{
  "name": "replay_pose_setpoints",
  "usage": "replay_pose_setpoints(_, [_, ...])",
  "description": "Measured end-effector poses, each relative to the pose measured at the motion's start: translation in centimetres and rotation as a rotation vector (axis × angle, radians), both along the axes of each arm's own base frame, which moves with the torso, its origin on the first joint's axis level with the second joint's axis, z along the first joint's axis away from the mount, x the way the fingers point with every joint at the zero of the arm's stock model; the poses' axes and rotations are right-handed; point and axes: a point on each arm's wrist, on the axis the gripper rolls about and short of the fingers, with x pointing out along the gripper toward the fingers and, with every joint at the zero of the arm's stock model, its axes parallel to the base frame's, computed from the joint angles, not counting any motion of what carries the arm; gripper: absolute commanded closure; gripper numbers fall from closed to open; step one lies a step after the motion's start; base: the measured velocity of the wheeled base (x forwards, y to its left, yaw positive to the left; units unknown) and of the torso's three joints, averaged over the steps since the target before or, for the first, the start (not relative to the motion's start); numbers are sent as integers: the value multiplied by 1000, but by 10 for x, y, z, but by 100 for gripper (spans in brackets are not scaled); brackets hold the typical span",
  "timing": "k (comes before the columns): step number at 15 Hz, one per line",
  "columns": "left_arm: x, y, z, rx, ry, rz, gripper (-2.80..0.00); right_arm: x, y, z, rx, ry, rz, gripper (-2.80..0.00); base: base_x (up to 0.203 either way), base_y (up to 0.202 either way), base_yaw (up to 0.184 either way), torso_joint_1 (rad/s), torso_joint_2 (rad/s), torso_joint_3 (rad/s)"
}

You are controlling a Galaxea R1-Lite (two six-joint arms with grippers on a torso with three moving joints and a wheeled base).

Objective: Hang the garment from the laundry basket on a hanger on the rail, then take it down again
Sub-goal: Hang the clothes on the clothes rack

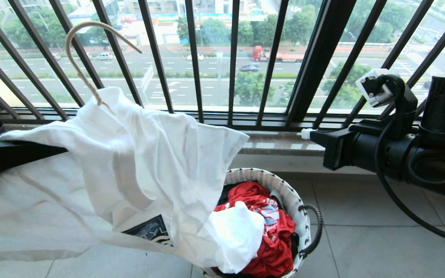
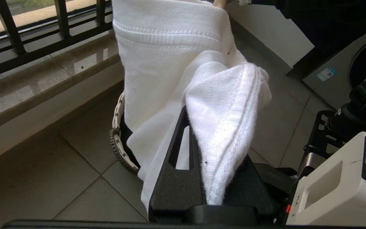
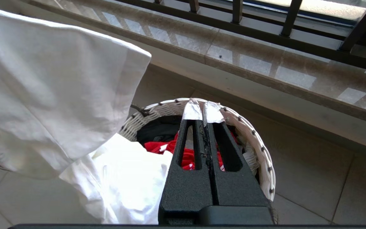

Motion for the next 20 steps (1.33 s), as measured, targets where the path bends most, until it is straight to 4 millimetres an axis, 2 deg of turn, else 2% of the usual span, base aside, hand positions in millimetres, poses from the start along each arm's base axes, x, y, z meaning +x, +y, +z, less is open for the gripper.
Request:
replay_pose_setpoints(5, [7, 0, 12, -15, 11, 84, 0, -3, 6, -2, -9, 2, 21, 0, 0, 0, 0, 0, 0, 0])
replay_pose_setpoints(8, [23, -15, 17, -65, -8, 185, 0, -4, 7, 0, -6, -2, 24, 0, 0, 0, 0, 0, 0, 0])
replay_pose_setpoints(12, [39, -35, 13, -196, -108, 292, 0, -3, 8, 1, -3, -5, 23, 0, 0, 0, 0, 0, 0, 0])
replay_pose_setpoints(14, [36, -38, 11, -208, -113, 282, 0, -3, 7, 2, -2, -9, 9, 0, 0, 0, 0, 0, 0, 0])
replay_pose_setpoints(20, [-1, -38, 16, -286, -97, 266, 0, 0, 1, 5, 12, -33, -30, 0, 0, 0, 0, 0, 0, 0])
